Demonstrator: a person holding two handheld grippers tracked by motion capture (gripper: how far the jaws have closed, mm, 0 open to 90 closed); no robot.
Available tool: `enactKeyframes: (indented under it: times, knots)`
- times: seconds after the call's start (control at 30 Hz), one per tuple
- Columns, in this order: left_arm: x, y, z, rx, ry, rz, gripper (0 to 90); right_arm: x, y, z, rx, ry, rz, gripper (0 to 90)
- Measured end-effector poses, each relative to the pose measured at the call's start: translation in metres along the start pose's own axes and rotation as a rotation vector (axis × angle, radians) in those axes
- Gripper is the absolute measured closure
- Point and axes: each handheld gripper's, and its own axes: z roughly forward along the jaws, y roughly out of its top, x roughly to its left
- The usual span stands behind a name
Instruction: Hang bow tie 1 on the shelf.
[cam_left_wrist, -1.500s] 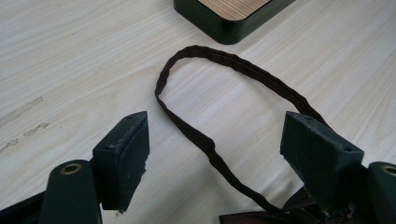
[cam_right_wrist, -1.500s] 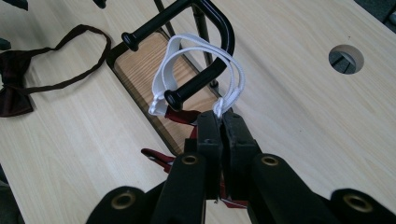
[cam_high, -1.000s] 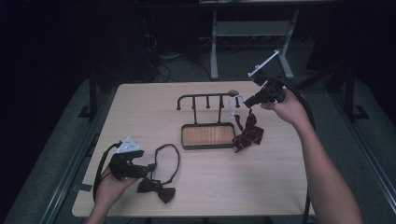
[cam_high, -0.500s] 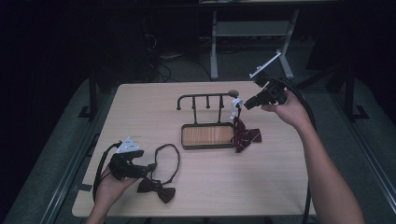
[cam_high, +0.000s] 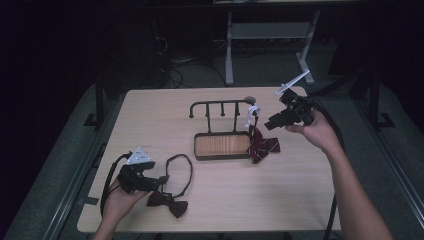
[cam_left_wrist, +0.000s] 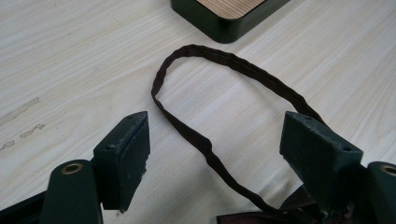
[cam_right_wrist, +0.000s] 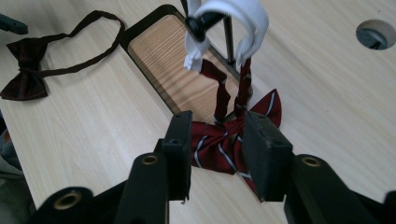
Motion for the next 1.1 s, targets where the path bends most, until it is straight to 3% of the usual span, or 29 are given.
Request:
enactKeyframes:
  times: [0.47, 0.7, 1.1]
  knots:
    - [-0.001, -0.001, 0.003, 0.006, -0.005, 0.000, 27.2, 0.009, -0.027, 0.008, -0.015, 0.041, 0.005, 51.5]
    - [0.000, -0.001, 0.004, 0.012, -0.005, 0.005, 27.3, 0.013, -0.040, 0.015, -0.027, 0.036, 0.012, 45.0]
    - [0.002, -0.001, 0.004, 0.006, 0.002, 0.002, 27.5, 0.017, -0.061, 0.028, -0.022, 0.047, 0.025, 41.7]
